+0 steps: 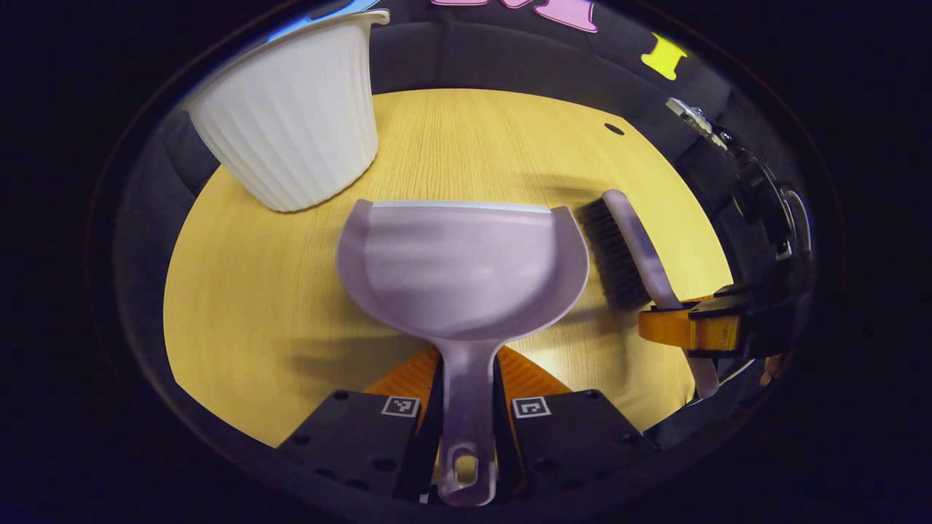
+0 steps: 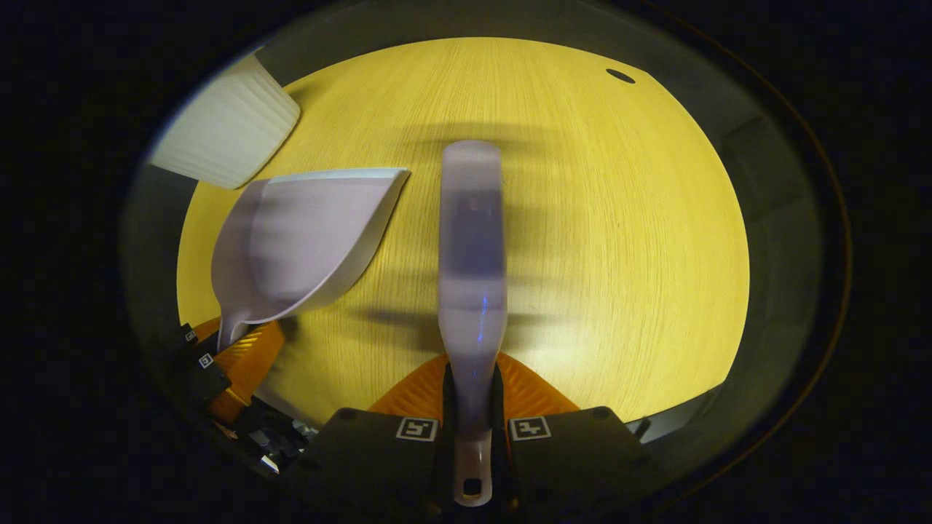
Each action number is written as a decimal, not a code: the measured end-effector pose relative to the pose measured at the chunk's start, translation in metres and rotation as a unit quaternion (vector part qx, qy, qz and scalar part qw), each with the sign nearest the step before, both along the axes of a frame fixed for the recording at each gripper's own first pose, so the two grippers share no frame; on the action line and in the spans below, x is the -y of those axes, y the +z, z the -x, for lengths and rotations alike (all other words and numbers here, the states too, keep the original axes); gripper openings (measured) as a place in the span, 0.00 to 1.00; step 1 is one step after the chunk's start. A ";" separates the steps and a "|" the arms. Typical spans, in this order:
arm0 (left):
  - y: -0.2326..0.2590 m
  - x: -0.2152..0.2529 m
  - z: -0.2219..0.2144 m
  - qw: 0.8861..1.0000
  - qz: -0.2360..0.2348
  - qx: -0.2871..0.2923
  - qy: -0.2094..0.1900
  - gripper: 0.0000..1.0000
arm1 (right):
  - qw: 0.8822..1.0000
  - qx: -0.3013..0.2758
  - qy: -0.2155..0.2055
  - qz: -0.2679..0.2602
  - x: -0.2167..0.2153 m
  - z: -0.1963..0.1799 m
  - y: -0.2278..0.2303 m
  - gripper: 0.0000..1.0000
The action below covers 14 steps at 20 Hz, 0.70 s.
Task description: Pick up the small broom and dustpan from the desktop, sweep the trash into the dustpan with the broom, and then empty the trash into the garbage bin.
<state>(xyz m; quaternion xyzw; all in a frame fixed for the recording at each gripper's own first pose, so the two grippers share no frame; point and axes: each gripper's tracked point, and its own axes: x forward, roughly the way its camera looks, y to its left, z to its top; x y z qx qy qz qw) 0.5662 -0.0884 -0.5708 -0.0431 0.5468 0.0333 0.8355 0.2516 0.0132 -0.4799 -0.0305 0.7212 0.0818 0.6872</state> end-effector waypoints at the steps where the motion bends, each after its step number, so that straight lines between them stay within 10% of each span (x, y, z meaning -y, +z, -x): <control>1: -0.002 0.000 0.000 1.000 -0.002 -0.005 -0.001 0.29 | 1.000 -0.001 0.001 0.000 -0.002 0.001 -0.002 0.22; 11: -0.006 0.014 0.007 0.997 0.056 -0.052 0.025 0.33 | 1.000 -0.030 -0.004 0.008 -0.003 0.007 -0.015 0.27; 14: -0.005 0.022 0.009 0.995 0.067 -0.063 0.028 0.71 | 0.999 -0.032 0.002 0.009 -0.003 0.012 -0.016 0.31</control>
